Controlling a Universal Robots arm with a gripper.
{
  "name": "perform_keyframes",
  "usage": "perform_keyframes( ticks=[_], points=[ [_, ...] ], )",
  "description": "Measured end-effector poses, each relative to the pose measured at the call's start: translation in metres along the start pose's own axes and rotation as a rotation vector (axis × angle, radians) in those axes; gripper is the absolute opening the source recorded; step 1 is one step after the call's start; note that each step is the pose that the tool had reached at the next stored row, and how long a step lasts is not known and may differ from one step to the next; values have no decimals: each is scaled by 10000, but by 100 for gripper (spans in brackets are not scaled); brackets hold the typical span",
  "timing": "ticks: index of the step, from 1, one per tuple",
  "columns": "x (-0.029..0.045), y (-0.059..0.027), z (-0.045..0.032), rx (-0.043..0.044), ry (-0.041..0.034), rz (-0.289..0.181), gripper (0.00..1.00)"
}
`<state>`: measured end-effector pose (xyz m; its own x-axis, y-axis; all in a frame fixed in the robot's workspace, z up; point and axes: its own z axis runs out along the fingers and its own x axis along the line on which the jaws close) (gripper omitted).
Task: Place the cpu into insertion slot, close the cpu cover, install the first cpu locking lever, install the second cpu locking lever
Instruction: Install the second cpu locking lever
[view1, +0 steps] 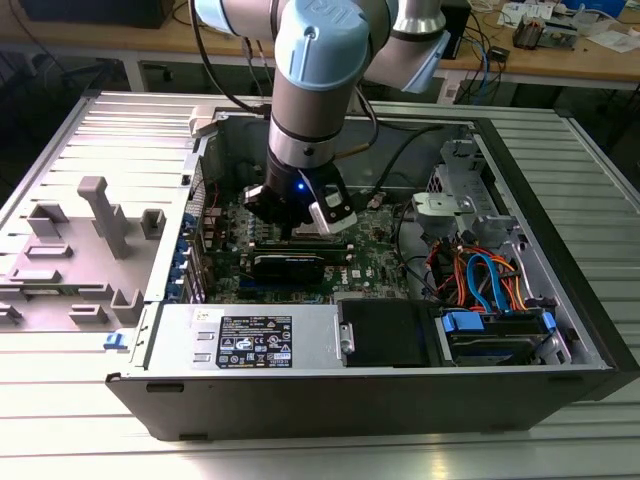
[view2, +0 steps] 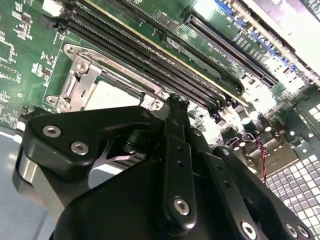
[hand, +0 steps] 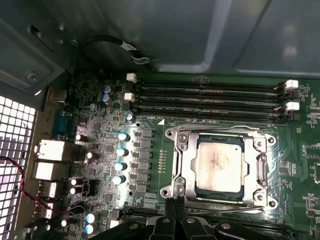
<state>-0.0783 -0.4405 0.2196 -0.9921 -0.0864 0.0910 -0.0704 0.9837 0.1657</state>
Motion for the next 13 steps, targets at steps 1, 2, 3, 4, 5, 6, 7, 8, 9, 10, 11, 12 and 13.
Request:
perform_keyframes(
  ticks=[1, 2, 3, 4, 5, 6, 7, 8, 9, 10, 11, 12, 13],
  points=[
    [-1, -1, 1, -8, 0, -1, 11],
    [0, -4, 1, -8, -1, -2, 11],
    [0, -7, 0, -9, 0, -3, 11],
    [1, -10, 0, -11, -2, -2, 11],
    [2, -15, -1, -15, -1, -3, 11],
    [5, -26, -3, -21, -2, -4, 11],
    [9, -34, -3, -23, -2, -3, 11],
    [13, -34, -3, -26, -2, -5, 11],
    [22, -34, -3, -37, -3, -4, 11],
    [29, -34, -2, -44, -2, -6, 11],
    [44, -32, 0, -54, -4, -7, 11],
    [44, -32, 0, -55, -3, -9, 11],
    [45, -33, 1, -55, -4, -8, 11]
  ],
)
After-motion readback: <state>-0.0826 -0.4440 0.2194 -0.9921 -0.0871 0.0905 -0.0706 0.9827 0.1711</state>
